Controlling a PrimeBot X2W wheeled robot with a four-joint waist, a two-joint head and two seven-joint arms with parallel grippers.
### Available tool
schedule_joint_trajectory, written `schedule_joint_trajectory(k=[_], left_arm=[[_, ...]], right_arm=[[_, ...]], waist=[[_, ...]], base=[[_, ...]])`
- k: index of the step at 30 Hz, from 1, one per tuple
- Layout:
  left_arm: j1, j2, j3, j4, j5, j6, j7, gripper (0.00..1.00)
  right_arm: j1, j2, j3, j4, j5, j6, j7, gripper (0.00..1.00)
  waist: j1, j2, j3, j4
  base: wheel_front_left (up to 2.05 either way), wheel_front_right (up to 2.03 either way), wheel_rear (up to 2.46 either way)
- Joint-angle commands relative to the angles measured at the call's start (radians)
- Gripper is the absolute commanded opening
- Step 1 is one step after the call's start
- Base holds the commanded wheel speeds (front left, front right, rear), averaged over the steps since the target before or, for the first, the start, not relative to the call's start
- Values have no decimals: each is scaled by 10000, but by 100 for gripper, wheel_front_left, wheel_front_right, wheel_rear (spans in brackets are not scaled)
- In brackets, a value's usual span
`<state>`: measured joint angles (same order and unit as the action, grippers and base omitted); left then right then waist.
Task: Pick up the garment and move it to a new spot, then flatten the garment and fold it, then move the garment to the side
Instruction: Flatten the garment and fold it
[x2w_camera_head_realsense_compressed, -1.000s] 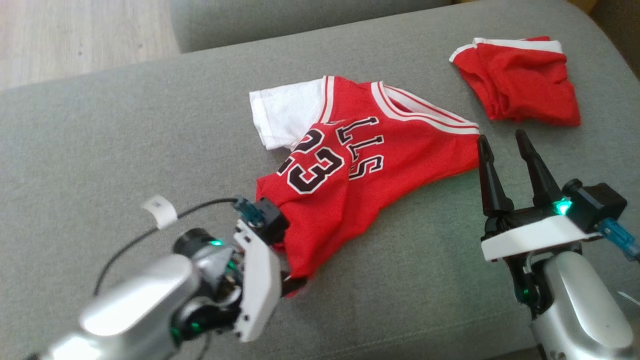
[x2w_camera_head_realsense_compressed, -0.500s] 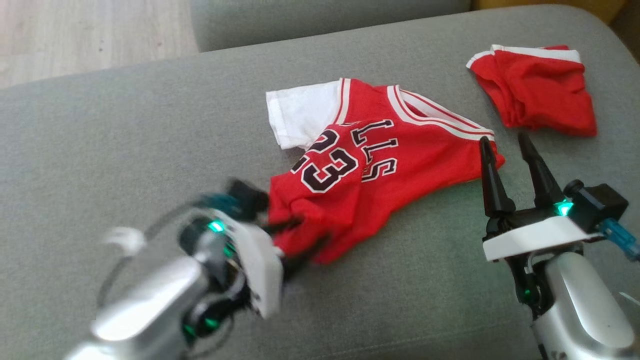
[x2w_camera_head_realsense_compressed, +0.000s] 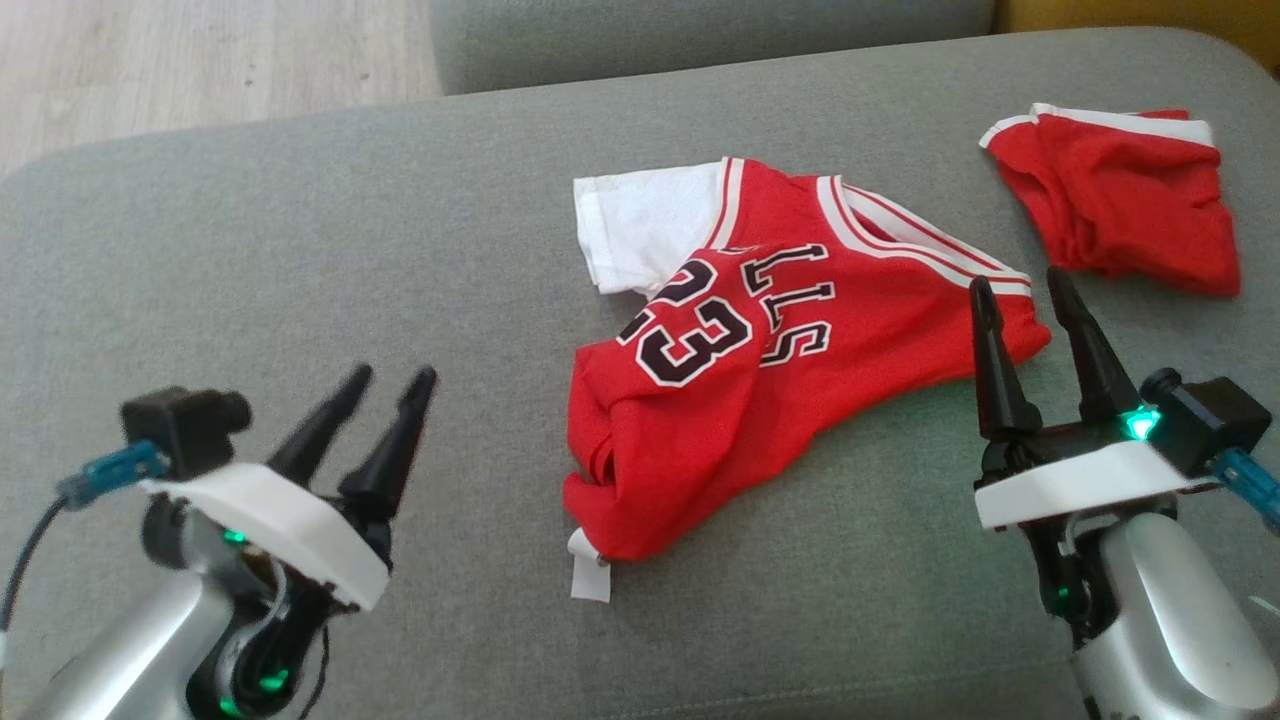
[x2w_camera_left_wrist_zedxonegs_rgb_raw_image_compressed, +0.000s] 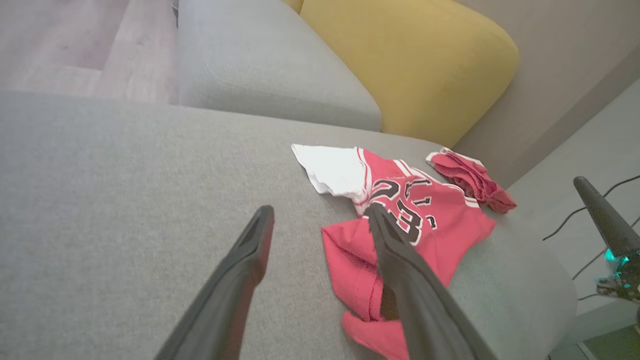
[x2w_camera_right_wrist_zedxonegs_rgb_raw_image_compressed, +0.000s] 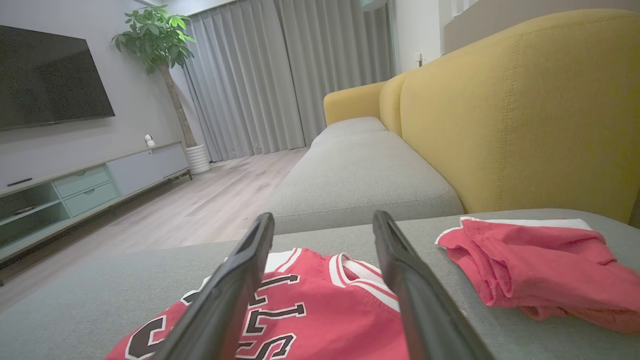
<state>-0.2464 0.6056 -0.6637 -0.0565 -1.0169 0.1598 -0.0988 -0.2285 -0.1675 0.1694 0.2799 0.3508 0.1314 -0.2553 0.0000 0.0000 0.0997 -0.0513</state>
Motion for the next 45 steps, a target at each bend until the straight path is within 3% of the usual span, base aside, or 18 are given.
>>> schedule_joint_trajectory(k=[1, 5, 9, 13, 22, 29, 32, 38, 45], left_arm=[[-697, 251, 453, -120, -161, -262, 158, 100], [-1540, 106, 11, 447, -710, -1074, 1445, 100], [-2652, 18, -847, 1389, -1009, -1908, 3456, 100], [-3382, -147, -1406, 2278, -1101, -2345, 4669, 100], [-4613, -706, -1993, 4910, -1498, -2771, 6233, 100], [-4701, -988, -2258, 5525, -2061, -2888, 6721, 100], [-4736, -978, -2363, 5572, -2094, -2898, 6708, 0], [-4929, -711, -2270, 5596, -2154, -2902, 6254, 0], [-5796, 173, -1663, 5996, -2043, -2903, 5750, 0]], right_arm=[[-172, -110, 134, -319, -6, -7, -65, 100], [-371, -111, 261, -249, 23, -7, -65, 100], [-705, -77, 413, -220, 59, -7, -65, 100], [-880, 9, 454, -182, 87, -7, -65, 100], [-1118, 228, 442, -140, 123, -7, -65, 100], [-1029, 342, 260, -117, 116, -7, -65, 100], [-980, 350, 202, -94, 93, -7, -65, 100], [-932, 319, 200, -172, 31, -7, -65, 100], [-969, 237, 276, -305, -17, -7, -65, 100]], waist=[[0, 0, 25, 5], [0, 0, 127, -139], [0, 0, 414, -548], [0, 0, 609, -910], [0, 0, 1046, -1913], [0, 0, 1029, -2217], [0, 0, 931, -2199], [0, 0, 704, -2010], [0, 0, 876, -1836]], base=[[0, 0, 0], [0, 0, 0], [0, 0, 0], [0, 0, 0], [0, 0, 0], [0, 0, 0], [0, 0, 0], [0, 0, 0], [0, 0, 0]])
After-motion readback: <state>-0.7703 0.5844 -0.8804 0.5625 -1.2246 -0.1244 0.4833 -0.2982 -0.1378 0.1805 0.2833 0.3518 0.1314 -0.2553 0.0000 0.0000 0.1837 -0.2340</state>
